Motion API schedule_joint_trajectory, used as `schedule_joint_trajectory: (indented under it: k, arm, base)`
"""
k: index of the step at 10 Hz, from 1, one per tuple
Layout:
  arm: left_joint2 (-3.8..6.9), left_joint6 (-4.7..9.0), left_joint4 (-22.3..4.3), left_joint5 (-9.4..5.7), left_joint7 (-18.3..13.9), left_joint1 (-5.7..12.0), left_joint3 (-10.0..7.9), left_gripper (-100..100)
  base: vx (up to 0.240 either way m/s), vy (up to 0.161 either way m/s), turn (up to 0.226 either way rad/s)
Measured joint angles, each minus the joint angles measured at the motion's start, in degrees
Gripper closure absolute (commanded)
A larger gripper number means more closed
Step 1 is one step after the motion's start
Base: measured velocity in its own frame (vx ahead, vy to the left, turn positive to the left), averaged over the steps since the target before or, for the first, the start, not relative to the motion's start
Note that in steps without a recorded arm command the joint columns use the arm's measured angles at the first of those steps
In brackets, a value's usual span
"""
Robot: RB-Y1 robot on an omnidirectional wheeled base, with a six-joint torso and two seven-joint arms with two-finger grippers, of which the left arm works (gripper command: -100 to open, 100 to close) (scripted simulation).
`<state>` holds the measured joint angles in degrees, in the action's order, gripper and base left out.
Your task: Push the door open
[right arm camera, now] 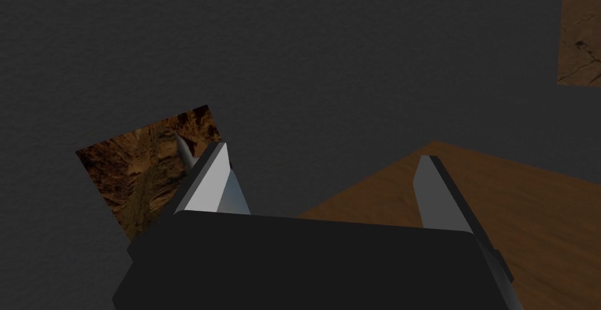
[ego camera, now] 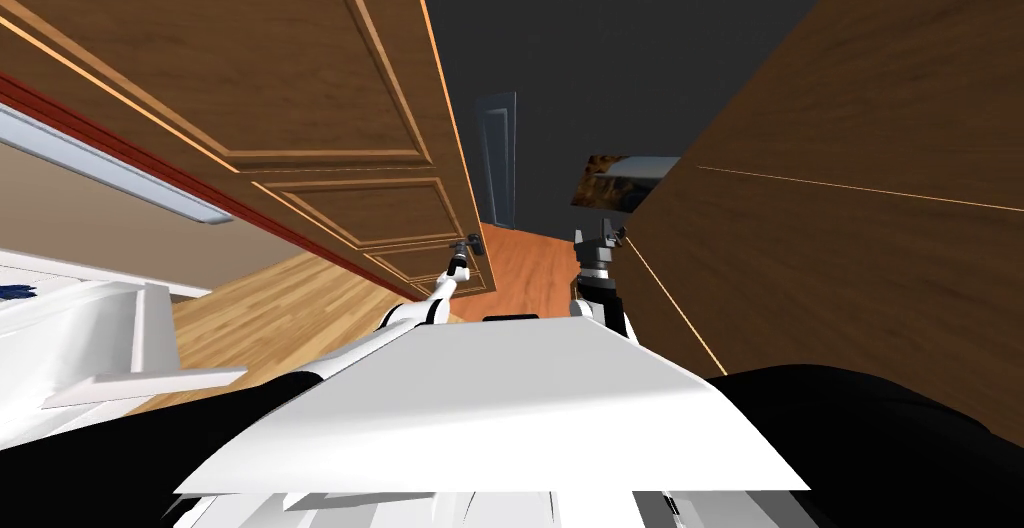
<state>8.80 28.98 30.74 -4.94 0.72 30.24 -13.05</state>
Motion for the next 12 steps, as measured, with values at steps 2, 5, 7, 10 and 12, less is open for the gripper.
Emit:
schedule_joint_trajectory:
  k: [2,5,7,10,12]
  arm:
    - [-0.12,-0.3,0.0,-0.07,0.0,-0.43,-0.11,100]
    - [0.14,-0.37,0.1,-0.24,0.1,-0.52,-0.43,100]
    - [0.34,-0.36,0.1,-0.35,0.0,-0.53,-0.57,100]
    - [0.25,-0.9,1.4,-0.58,0.5,-1.11,-1.15,100]
    - [0.62,-0.59,0.6,-0.73,0.3,-0.89,-1.42,100]
  base:
    - [0.176,-0.057,0.096]
    - [0.182,-0.054,0.095]
    - [0.188,-0.05,0.109]
    - [0.193,-0.071,0.119]
    - [0.192,-0.088,0.153]
